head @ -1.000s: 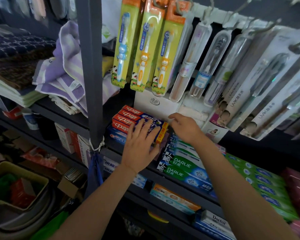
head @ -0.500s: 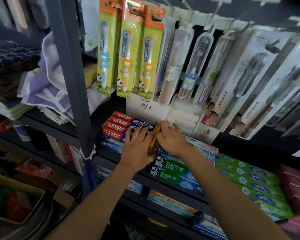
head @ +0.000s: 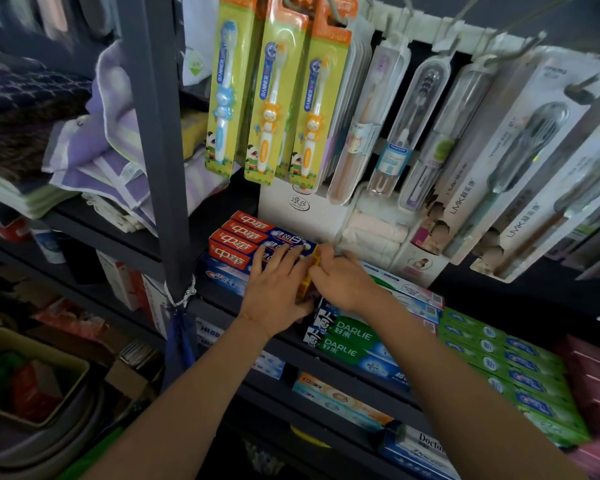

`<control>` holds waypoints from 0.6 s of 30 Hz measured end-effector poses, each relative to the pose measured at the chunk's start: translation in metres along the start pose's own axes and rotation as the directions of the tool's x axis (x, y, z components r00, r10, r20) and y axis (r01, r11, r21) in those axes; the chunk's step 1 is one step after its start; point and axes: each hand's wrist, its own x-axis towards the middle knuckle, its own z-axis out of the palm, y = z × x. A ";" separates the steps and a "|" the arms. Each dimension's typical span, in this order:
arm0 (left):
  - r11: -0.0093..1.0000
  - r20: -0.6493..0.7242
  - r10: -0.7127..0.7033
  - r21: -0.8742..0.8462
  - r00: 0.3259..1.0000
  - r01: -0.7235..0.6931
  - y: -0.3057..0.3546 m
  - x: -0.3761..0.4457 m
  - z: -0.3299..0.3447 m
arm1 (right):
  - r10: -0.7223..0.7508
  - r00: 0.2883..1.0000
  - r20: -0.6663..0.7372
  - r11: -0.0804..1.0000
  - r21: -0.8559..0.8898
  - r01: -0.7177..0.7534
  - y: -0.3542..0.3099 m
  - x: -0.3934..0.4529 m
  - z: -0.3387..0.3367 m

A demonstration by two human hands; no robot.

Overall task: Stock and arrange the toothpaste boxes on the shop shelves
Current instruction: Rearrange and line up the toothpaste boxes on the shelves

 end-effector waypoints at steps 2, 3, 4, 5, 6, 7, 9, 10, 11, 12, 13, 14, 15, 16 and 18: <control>1.000 0.014 -0.015 -0.003 1.000 0.015 0.000 0.000 0.000 | 0.016 0.999 0.037 1.000 0.016 -0.017 -0.001 0.000 -0.006; 1.000 0.025 -0.018 -0.001 1.000 0.018 -0.001 0.000 0.000 | 0.020 0.999 0.035 1.000 0.018 -0.021 0.000 0.000 -0.008; 1.000 0.036 -0.018 0.001 0.999 0.018 -0.001 0.001 -0.001 | 0.015 1.000 0.020 1.000 0.009 -0.015 0.001 0.002 -0.009; 1.000 0.045 -0.019 0.002 0.999 0.019 -0.001 0.001 -0.001 | 0.009 1.000 0.001 1.000 -0.027 -0.009 0.003 0.003 -0.009; 1.000 0.049 -0.021 0.003 0.999 0.021 -0.002 0.001 -0.001 | 0.003 1.000 -0.015 0.997 -0.072 -0.004 0.004 0.004 -0.007; 1.000 0.052 -0.024 0.004 0.998 0.024 -0.002 0.001 -0.001 | -0.006 1.000 -0.026 0.992 -0.129 0.003 0.004 0.005 -0.005; 1.000 0.053 -0.031 0.003 0.998 0.031 -0.002 0.001 -0.001 | -0.033 0.999 -0.034 0.972 -0.233 0.024 0.000 0.005 -0.001; 0.999 0.050 -0.033 0.002 0.998 0.033 -0.002 0.000 -0.001 | -0.041 0.998 -0.037 0.964 -0.265 0.030 -0.001 0.005 -0.001; 0.999 0.044 -0.033 0.000 0.998 0.033 -0.002 0.000 0.000 | -0.038 0.999 -0.038 0.960 -0.280 0.026 -0.001 0.005 -0.002; 1.000 0.037 -0.031 0.000 0.999 0.031 -0.002 0.000 0.001 | -0.028 0.999 -0.041 0.960 -0.281 0.016 0.000 0.005 -0.003; 1.000 0.031 -0.030 -0.001 0.999 0.031 -0.002 0.000 0.001 | -0.013 0.999 -0.039 0.962 -0.274 0.002 0.002 0.004 -0.004; 1.000 0.025 -0.031 -0.004 0.999 0.031 -0.001 0.000 0.001 | 0.006 0.999 -0.034 0.966 -0.256 -0.014 0.004 0.003 -0.005; 0.999 0.021 -0.034 -0.007 0.999 0.034 -0.001 0.001 0.002 | 0.023 0.999 -0.024 0.973 -0.231 -0.028 0.007 0.002 -0.007; 0.999 0.020 -0.038 -0.010 0.999 0.038 -0.001 0.001 0.002 | 0.031 0.999 -0.013 0.978 -0.205 -0.033 0.008 0.001 -0.008; 0.999 0.023 -0.042 -0.012 0.999 0.042 0.000 0.001 0.002 | 0.032 0.999 0.006 0.985 -0.170 -0.030 0.009 0.001 -0.007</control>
